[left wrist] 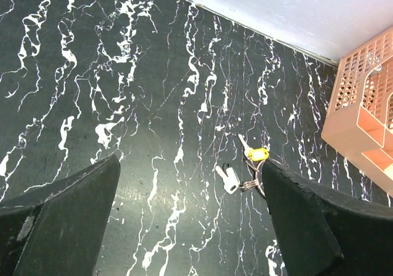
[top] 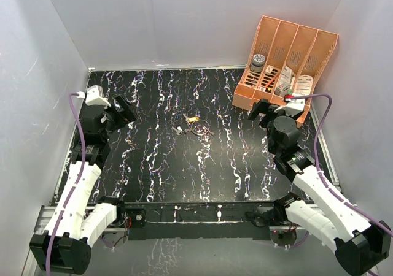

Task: Remove the keys from the keyring

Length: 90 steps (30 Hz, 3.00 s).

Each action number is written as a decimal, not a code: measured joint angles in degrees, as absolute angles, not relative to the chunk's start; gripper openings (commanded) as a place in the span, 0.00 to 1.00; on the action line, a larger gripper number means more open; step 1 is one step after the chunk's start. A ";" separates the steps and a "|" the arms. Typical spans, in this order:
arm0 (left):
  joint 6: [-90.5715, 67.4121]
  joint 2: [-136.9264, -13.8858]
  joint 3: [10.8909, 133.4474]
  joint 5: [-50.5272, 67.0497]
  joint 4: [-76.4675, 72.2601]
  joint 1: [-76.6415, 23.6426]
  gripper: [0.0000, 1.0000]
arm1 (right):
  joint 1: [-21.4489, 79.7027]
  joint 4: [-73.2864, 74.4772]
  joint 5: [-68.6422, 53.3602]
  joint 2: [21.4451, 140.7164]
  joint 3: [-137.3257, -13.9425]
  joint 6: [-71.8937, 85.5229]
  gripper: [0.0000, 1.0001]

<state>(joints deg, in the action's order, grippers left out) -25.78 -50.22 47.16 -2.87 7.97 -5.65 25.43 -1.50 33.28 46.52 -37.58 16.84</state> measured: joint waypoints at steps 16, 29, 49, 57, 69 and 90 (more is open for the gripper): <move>-25.58 -48.86 46.41 -2.50 7.29 -5.65 0.99 | 25.43 -1.45 33.01 46.52 -37.17 16.82 0.98; -29.71 -58.35 45.36 5.82 2.15 -5.65 0.99 | 25.39 0.32 20.86 58.85 -39.86 15.86 0.98; -31.77 -62.13 41.43 1.34 -4.38 -13.34 0.99 | 32.58 -1.54 2.52 84.62 -56.18 8.67 0.47; -33.50 -57.10 38.68 -2.92 -4.25 -13.30 0.99 | 33.61 -1.02 -5.41 91.96 -61.06 4.64 0.44; -38.48 -47.51 33.04 -12.29 -2.68 -12.43 0.99 | 37.15 2.66 -15.88 104.36 -67.22 -4.16 0.38; -39.31 -44.69 32.49 -15.68 -3.42 -12.27 0.96 | 38.65 10.17 -20.05 115.96 -79.77 -13.80 0.44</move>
